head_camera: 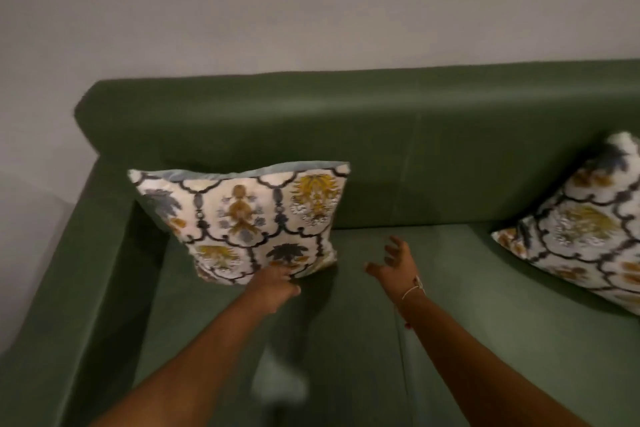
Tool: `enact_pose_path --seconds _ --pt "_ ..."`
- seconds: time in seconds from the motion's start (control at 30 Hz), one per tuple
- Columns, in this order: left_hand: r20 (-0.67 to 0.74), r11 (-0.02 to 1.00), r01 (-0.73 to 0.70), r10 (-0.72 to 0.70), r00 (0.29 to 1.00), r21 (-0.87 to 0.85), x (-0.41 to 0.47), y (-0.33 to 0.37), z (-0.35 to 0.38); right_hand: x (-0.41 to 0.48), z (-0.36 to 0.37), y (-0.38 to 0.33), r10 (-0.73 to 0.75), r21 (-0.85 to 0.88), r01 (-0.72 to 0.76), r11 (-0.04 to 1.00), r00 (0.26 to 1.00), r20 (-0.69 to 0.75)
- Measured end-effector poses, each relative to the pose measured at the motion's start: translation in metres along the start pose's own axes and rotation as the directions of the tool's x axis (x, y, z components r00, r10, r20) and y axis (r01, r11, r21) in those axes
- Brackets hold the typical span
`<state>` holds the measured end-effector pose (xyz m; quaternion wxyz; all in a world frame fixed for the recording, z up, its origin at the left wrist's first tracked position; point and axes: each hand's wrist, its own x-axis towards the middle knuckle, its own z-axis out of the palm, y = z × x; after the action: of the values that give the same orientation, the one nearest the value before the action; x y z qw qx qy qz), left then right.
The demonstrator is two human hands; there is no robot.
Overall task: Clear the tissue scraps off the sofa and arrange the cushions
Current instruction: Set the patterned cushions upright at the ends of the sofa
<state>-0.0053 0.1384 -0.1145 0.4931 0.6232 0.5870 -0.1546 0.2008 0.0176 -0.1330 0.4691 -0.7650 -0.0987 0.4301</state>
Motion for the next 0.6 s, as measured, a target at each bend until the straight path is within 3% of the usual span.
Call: enact_pose_path --seconds 0.17,0.3,0.4,0.47,0.53,0.57,0.6 --pt "0.032 0.97 -0.242 0.243 0.969 -0.036 0.008 0.11 0.103 0.005 -0.139 -0.001 0.038 0.103 -0.016 0.995 0.974 -0.225" --pt "0.112 0.937 -0.351 0.349 0.93 -0.007 0.037 0.257 0.252 0.044 -0.333 0.034 0.063 0.135 0.01 0.991 0.848 -0.526" --pt "0.043 0.941 -0.334 0.337 0.941 -0.051 0.051 0.288 0.251 0.042 -0.355 0.032 0.079 0.164 0.028 0.986 0.789 -0.61" --pt "0.01 0.94 -0.341 0.341 0.94 0.013 0.061 0.311 0.252 0.042 -0.374 0.026 0.097 0.181 0.044 0.982 0.709 -0.698" --pt "0.045 0.932 -0.357 0.355 0.934 0.069 0.068 0.364 0.292 0.06 -0.437 0.036 0.151 0.194 0.01 0.981 0.591 -0.793" --pt "0.082 0.93 -0.357 0.351 0.933 0.082 0.071 0.388 0.314 0.071 -0.467 0.043 0.167 0.196 -0.008 0.981 0.555 -0.815" --pt "0.123 0.933 -0.353 0.342 0.931 0.073 0.072 0.405 0.331 0.08 -0.488 0.049 0.164 0.186 -0.019 0.982 0.564 -0.809"
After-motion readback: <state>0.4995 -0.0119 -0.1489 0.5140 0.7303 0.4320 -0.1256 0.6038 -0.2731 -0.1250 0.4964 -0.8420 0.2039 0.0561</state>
